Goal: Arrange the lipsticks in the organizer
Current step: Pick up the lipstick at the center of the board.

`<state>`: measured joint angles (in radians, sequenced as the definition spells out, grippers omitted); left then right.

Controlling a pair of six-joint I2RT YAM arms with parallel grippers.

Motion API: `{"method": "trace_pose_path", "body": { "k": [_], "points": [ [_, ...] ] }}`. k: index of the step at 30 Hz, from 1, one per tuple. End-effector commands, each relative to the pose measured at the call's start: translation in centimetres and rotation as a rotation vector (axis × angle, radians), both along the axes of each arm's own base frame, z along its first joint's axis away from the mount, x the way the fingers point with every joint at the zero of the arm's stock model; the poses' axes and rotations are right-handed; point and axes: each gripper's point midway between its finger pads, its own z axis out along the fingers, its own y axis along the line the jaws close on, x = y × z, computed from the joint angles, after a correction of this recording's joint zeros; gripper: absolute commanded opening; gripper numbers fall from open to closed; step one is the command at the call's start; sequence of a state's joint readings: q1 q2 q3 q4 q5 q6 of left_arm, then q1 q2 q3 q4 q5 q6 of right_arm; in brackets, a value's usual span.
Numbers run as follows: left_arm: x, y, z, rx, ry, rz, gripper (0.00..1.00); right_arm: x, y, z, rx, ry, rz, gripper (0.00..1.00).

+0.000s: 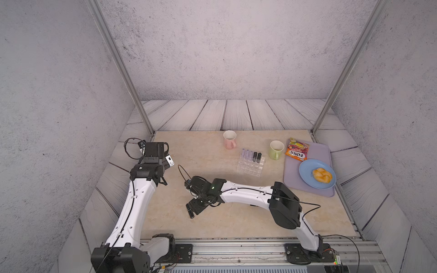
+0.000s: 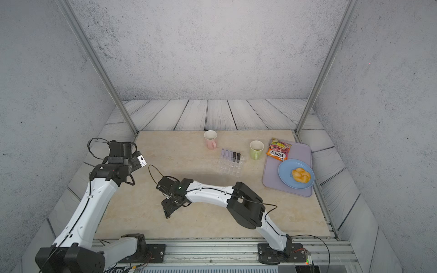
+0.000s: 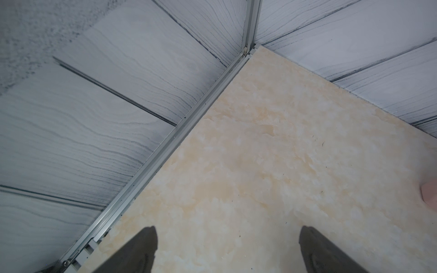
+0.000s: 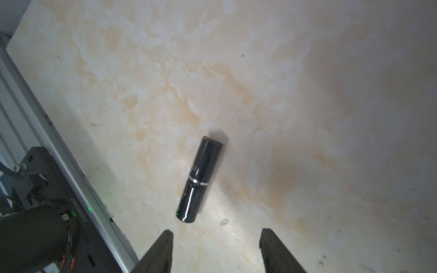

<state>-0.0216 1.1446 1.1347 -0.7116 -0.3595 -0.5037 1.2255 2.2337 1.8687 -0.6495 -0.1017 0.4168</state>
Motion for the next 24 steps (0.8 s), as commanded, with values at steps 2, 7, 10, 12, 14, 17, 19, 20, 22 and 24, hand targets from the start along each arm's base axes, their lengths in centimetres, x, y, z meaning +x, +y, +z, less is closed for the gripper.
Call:
{"method": "trace_pose_path", "body": {
  "k": [2,7,10,12,14,17,19,20,22,24],
  "points": [
    [-1.1,0.9,0.9,0.027,0.001,0.04,0.99,-1.7,0.3,-1.2,-0.107,-0.005,0.104,0.61],
    [-1.3,0.9,1.0,0.027,-0.001,0.046,0.99,-2.1,1.4,-2.7,-0.15,-0.028,0.125,0.6],
    [-1.3,0.8,1.2,0.019,-0.005,0.044,0.99,-1.7,1.7,-3.5,-0.159,-0.041,0.117,0.58],
    [-1.3,0.7,1.2,0.017,-0.004,0.042,1.0,-1.4,2.0,-3.9,-0.161,-0.051,0.111,0.57],
    [-1.3,0.7,1.2,0.016,-0.002,0.041,1.0,-1.1,2.4,-4.4,-0.163,-0.06,0.103,0.55],
    [-1.3,0.5,1.1,0.005,-0.004,0.035,1.0,-0.3,3.0,-4.9,-0.168,-0.084,0.088,0.53],
    [-1.3,0.4,0.9,-0.005,0.0,0.031,1.0,0.2,3.1,-5.5,-0.181,-0.092,0.074,0.53],
    [-1.2,0.3,0.9,-0.008,-0.001,0.029,1.0,0.5,3.1,-5.7,-0.189,-0.094,0.064,0.53],
    [-1.3,0.3,0.8,-0.012,0.002,0.027,1.0,1.4,2.8,-6.3,-0.201,-0.092,0.033,0.51],
    [-1.3,0.3,0.9,-0.011,0.005,0.027,0.99,2.2,2.6,-6.7,-0.21,-0.089,0.006,0.5]
  ]
}}
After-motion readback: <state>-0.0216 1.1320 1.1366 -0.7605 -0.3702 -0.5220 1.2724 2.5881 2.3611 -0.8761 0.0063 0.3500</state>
